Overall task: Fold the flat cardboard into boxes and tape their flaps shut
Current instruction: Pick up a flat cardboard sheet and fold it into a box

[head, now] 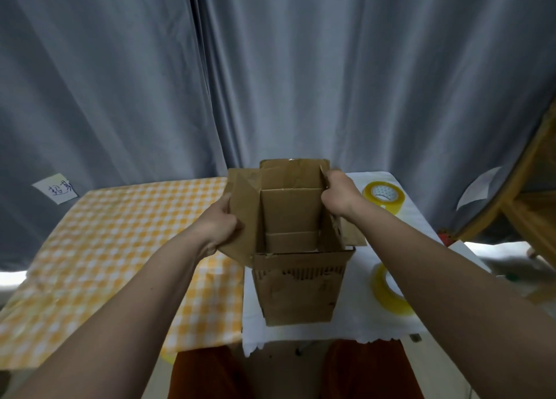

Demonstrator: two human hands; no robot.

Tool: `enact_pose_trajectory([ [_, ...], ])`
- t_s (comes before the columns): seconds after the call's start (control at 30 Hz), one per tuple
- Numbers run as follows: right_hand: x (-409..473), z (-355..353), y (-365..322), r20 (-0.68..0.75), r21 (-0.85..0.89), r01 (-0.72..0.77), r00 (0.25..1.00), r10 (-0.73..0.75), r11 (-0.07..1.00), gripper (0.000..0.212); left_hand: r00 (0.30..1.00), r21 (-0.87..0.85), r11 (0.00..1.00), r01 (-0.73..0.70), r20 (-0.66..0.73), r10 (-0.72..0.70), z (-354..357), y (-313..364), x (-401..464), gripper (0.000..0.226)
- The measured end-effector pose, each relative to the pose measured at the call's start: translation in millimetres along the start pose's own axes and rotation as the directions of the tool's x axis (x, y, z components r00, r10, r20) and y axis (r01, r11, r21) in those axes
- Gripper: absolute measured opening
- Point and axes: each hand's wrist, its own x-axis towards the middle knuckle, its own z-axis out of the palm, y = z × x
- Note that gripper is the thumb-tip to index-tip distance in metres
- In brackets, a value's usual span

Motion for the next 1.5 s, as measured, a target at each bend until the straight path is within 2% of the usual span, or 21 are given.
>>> enact_pose_trajectory([
  [0.1, 8, -8, 1, -0.03, 0.009, 0.03, 0.999, -0.03, 1.0, 0.042, 0.997, -0.045, 0.999, -0.02, -0.078, 0.016, 7, 3, 10, 0.041],
  [0.23, 12, -11, 3, -0.035, 0.002, 0.066, 0.997, -0.066, 0.998, 0.048, 0.992, -0.018, 0.999, -0.041, -0.122, 0.039, 13, 7, 16, 0.038],
  [0.4, -6, -13, 9, 0.071, 0.051, 0.008, 0.997, -0.012, 0.999, 0.05, 0.994, 0.011, 0.999, -0.047, -0.098, 0.047, 15, 2, 14, 0.038],
  [0.53, -33, -21, 13, 0.226, 0.073, -0.06, 0.973, 0.042, 0.996, 0.057, 0.992, -0.011, 0.998, -0.059, -0.111, 0.057, 14, 0, 12, 0.039],
  [0.6, -43, -24, 17, 0.251, 0.056, -0.056, 0.967, 0.04, 0.997, 0.048, 0.992, 0.003, 0.998, -0.069, -0.107, 0.069, 13, 0, 11, 0.044],
  [0.67, -45, -27, 18, 0.19, -0.034, -0.041, 0.981, 0.047, 0.999, 0.013, 0.992, 0.03, 0.996, -0.081, -0.093, 0.084, 13, 2, 10, 0.052],
  [0.7, -44, -29, 19, 0.132, -0.101, -0.022, 0.991, 0.035, 0.995, 0.007, 0.992, 0.049, 0.995, -0.091, -0.085, 0.095, 13, 2, 9, 0.055],
  [0.77, -41, -32, 20, 0.05, -0.156, -0.007, 0.999, 0.015, 0.988, 0.014, 0.989, 0.101, 0.988, -0.12, -0.075, 0.128, 12, 4, 7, 0.06],
  [0.83, -38, -33, 23, 0.014, -0.122, -0.005, 1.0, 0.006, 0.993, 0.014, 0.985, 0.151, 0.979, -0.138, -0.078, 0.151, 9, 3, 6, 0.069],
  [0.9, -34, -33, 27, -0.017, -0.089, 0.015, 1.0, -0.017, 0.996, 0.044, 0.981, 0.205, 0.968, -0.144, -0.102, 0.167, 7, 1, 5, 0.079],
  [0.97, -35, -30, 32, -0.019, -0.13, 0.041, 0.999, -0.044, 0.991, 0.072, 0.964, 0.312, 0.936, -0.162, -0.151, 0.218, 7, -2, 4, 0.088],
  [1.03, -37, -26, 37, -0.029, -0.287, 0.085, 0.995, -0.098, 0.954, 0.078, 0.903, 0.547, 0.807, -0.221, -0.198, 0.381, 10, -8, -1, 0.093],
  [1.07, -40, -24, 39, -0.039, -0.388, 0.135, 0.986, -0.163, 0.912, 0.075, 0.85, 0.657, 0.702, -0.274, -0.176, 0.497, 10, -13, -4, 0.094],
  [1.13, -41, -23, 44, -0.039, -0.567, 0.293, 0.924, -0.38, 0.77, 0.066, 0.762, 0.737, 0.537, -0.411, -0.045, 0.645, 8, -22, -8, 0.091],
  [1.2, -42, -27, 50, 0.037, -0.646, 0.44, 0.834, -0.55, 0.624, 0.055, 0.745, 0.713, 0.473, -0.518, 0.105, 0.659, 4, -26, -10, 0.086],
  [1.27, -45, -33, 55, 0.121, -0.666, 0.496, 0.809, -0.575, 0.557, 0.045, 0.749, 0.717, 0.422, -0.555, 0.211, 0.628, 2, -30, -12, 0.084],
  [1.3, -46, -36, 58, 0.166, -0.675, 0.505, 0.815, -0.555, 0.538, 0.041, 0.768, 0.711, 0.434, -0.553, 0.233, 0.597, 1, -32, -13, 0.085],
  [1.37, -47, -40, 62, 0.24, -0.666, 0.513, 0.835, -0.496, 0.542, 0.04, 0.836, 0.643, 0.56, -0.522, 0.257, 0.484, -2, -33, -16, 0.088],
  [1.43, -48, -44, 61, 0.275, -0.623, 0.471, 0.879, -0.389, 0.624, 0.045, 0.881, 0.56, 0.681, -0.471, 0.333, 0.335, -6, -34, -17, 0.095],
  [1.5, -50, -48, 58, 0.341, -0.565, 0.44, 0.895, -0.288, 0.698, 0.048, 0.872, 0.545, 0.7, -0.461, 0.424, 0.245, -9, -33, -17, 0.105],
])
